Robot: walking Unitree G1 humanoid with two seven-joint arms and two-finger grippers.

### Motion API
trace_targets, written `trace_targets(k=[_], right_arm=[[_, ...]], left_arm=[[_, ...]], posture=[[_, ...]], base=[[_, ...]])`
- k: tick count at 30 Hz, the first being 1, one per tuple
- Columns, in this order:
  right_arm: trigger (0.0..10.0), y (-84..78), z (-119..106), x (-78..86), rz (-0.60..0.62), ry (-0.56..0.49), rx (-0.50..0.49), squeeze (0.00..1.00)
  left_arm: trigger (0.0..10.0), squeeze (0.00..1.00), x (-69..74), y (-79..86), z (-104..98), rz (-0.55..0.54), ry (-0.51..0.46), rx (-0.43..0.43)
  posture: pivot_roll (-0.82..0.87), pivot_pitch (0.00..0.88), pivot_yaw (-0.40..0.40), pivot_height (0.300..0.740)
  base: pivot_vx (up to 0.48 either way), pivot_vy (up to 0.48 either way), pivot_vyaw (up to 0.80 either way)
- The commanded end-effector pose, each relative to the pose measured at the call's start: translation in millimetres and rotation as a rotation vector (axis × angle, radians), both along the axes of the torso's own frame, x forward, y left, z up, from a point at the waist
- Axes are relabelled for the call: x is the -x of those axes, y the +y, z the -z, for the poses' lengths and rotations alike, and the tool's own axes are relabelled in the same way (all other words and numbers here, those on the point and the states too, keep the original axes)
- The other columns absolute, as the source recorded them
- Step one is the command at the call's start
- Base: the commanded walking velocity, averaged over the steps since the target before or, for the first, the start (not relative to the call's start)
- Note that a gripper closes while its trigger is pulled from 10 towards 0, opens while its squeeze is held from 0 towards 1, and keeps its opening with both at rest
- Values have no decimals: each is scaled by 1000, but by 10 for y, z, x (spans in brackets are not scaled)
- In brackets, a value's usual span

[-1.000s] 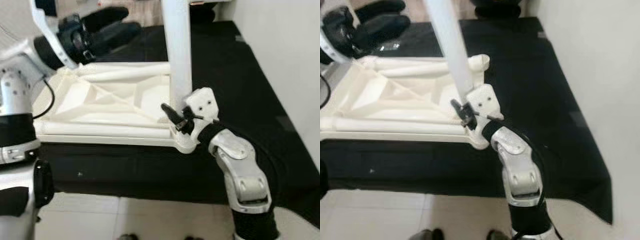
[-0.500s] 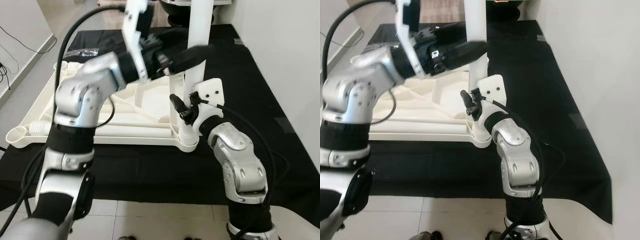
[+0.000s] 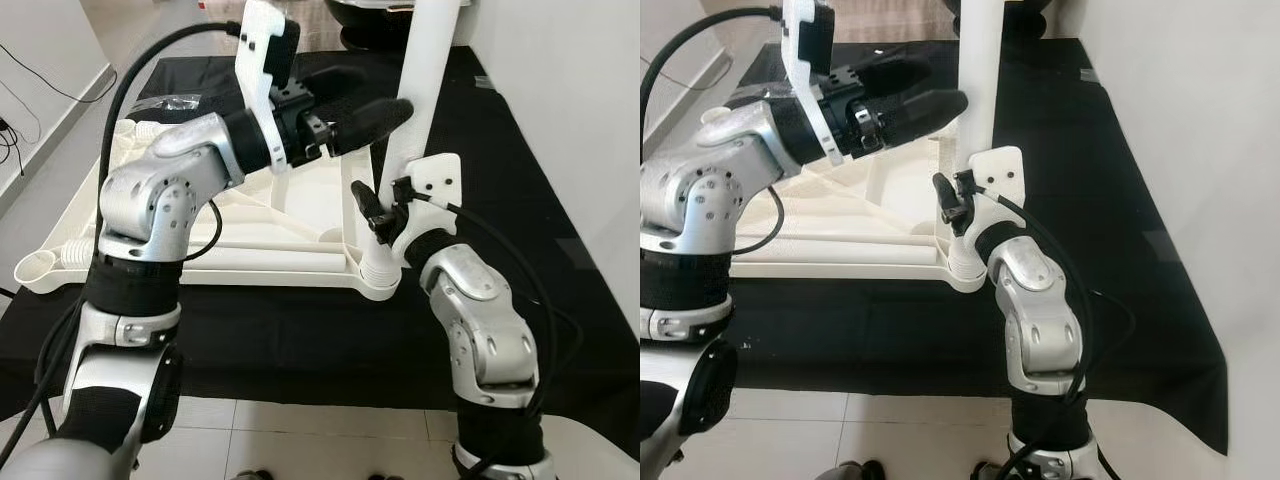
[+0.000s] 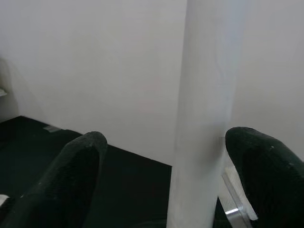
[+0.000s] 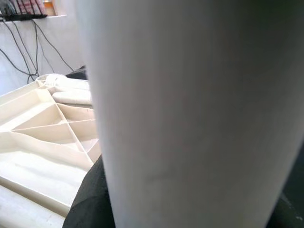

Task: Building children table

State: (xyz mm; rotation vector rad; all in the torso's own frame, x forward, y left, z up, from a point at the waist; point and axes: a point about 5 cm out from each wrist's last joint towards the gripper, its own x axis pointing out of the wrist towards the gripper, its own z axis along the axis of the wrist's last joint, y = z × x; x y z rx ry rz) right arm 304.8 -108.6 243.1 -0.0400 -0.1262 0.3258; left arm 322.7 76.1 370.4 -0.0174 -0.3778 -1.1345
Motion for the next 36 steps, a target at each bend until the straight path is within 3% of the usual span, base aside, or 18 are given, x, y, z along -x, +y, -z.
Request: trace_targets(k=[1,2,3,5,13,23,27,30,36], right_arm=[[0,-7,269,-15,8,136,-2,0],[0,-7,269,-15,8,136,-2,0],[0,7,258,-7,3,129,-9,0],[0,35,241,9,-8,117,-21,0],[0,99,201,65,-30,85,-51,0],[0,126,149,118,-65,36,-79,0],[0,167,125,187,-117,-18,-50,0],[0,223,121,241,-185,-66,45,0],[0,256,113,247,-232,-90,119,0]], left_arm=[[3804,0,-7,-47,-16,17,-15,-27],[3804,0,-7,-47,-16,17,-15,-27],[314,0,-18,-75,-30,28,-17,-36],[0,0,-33,-129,-51,53,-19,-49],[0,0,-42,-308,-136,140,-35,-80],[0,0,-1,-396,-168,203,-44,-87],[0,0,17,-393,-147,219,-39,-82],[0,0,17,-380,-124,219,-33,-80],[0,0,14,-364,-89,212,-25,-85]], posture=[[11,175,42,740],[11,175,42,740],[11,176,49,740],[10,177,58,740],[7,178,76,740],[7,174,87,740],[5,173,88,740],[4,172,87,740],[4,172,81,740]], base=[[0,0,0],[0,0,0],[0,0,0],[0,0,0],[0,0,0],[0,0,0],[0,0,0],[0,0,0],[0,0,0]])
